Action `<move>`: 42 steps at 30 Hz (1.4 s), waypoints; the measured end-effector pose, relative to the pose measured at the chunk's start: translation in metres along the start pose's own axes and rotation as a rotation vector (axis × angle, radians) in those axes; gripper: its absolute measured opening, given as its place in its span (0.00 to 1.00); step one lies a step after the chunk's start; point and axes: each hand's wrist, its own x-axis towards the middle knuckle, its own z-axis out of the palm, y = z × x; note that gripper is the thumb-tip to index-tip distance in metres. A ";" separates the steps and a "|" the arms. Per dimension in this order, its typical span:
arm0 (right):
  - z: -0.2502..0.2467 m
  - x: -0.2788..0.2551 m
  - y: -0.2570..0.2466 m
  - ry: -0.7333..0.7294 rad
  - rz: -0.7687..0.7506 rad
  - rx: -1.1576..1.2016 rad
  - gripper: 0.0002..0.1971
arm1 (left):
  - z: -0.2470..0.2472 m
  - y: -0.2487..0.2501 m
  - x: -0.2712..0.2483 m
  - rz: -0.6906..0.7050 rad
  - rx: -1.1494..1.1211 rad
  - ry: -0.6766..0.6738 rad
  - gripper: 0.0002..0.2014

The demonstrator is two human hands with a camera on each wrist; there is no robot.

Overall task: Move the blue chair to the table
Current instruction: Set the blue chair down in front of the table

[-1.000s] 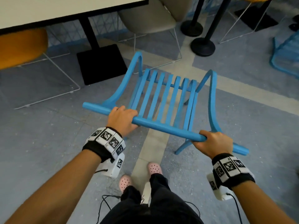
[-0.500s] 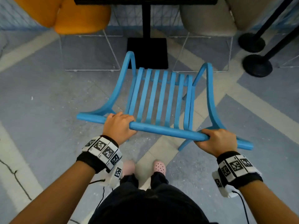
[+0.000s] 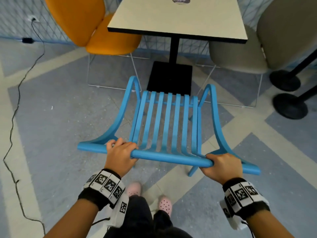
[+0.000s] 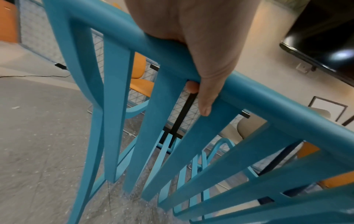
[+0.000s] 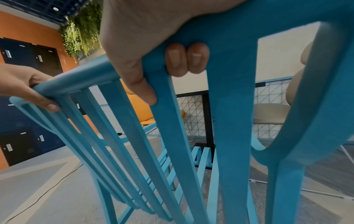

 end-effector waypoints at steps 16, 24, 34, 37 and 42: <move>-0.044 0.159 -0.029 0.006 -0.006 -0.093 0.10 | 0.005 -0.056 0.162 0.119 0.063 -0.201 0.21; -0.043 0.224 -0.051 0.111 0.183 -0.028 0.10 | -0.001 -0.070 0.244 0.065 -0.049 -0.274 0.14; -0.050 0.225 -0.048 0.084 0.120 0.099 0.16 | -0.002 -0.129 0.226 0.058 -0.031 -0.154 0.43; -0.044 0.223 -0.048 0.161 0.127 0.112 0.09 | 0.004 -0.131 0.228 0.039 -0.084 -0.129 0.45; -0.035 0.229 -0.038 0.242 0.152 0.126 0.07 | 0.009 -0.132 0.234 0.068 -0.117 -0.133 0.42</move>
